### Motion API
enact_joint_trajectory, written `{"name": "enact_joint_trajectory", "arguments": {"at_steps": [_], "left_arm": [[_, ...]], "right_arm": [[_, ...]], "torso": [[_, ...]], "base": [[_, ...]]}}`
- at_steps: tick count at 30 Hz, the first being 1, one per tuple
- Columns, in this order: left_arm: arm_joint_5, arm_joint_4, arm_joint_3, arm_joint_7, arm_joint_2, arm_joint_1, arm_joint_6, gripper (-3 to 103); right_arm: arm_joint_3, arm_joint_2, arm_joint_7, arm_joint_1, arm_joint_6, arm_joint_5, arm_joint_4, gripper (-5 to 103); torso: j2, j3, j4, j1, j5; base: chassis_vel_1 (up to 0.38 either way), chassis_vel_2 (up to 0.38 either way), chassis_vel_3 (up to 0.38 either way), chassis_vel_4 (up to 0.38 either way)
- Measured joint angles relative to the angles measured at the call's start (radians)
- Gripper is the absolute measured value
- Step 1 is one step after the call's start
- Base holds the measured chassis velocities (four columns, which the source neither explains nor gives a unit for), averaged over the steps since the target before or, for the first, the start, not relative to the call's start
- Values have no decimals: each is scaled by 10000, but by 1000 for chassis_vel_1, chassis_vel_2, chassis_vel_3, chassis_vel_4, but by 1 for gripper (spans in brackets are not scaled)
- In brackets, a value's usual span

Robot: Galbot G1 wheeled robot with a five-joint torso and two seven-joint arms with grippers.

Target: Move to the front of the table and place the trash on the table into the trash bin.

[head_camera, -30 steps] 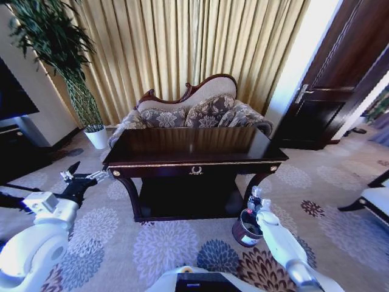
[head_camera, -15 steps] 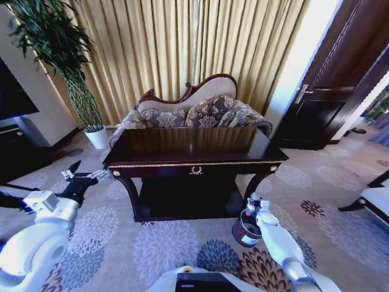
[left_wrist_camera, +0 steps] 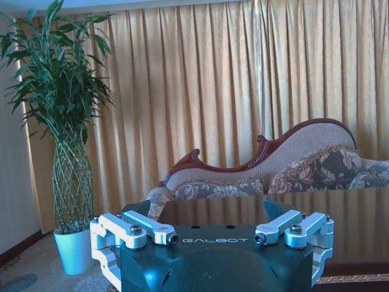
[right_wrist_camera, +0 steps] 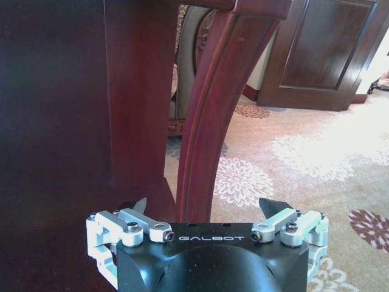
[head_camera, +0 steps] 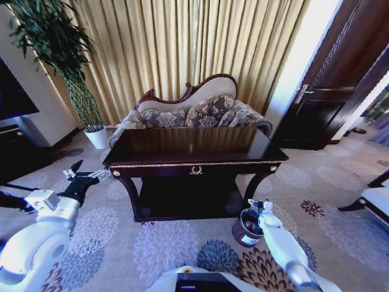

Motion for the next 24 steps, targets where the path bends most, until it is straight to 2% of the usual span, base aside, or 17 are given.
{"name": "enact_joint_trajectory", "arguments": {"at_steps": [6, 11, 14, 17, 20, 24], "left_arm": [[2, 25, 47, 57, 18, -88, -13, 100], [-1, 28, 139, 58, 27, -191, -16, 100], [-2, 22, 199, 58, 19, -212, -20, 100], [-2, 22, 202, 64, 19, -201, -24, 100], [-3, 25, 210, 75, 53, -196, -85, 100], [-3, -3, 219, 76, 125, -199, -99, 100]], "right_arm": [[64, -27, 18, -163, -29, 82, 162, 100], [43, -234, 36, -683, -495, 834, 1140, 100], [8, -699, -96, -1969, -1506, 2195, 3459, 100], [74, -829, -181, -2349, -1674, 2474, 4105, 100], [513, -1184, -296, -3509, -1866, 3489, 6485, 100], [993, -1211, -304, -4162, -1861, 3721, 8173, 100]], "torso": [[0, 0, 1, 0, 0], [0, 0, 2, 0, 0], [0, 0, 0, 0, -1], [0, -1, -1, 0, 0], [1, -1, -1, -2, -1], [1, 0, 1, -2, -1]], "base": [[0, 0, 0, 0], [0, 0, 0, 0], [0, 0, 0, 0], [0, 0, 0, 0], [0, 0, 0, 0], [0, 0, 0, 0]]}}
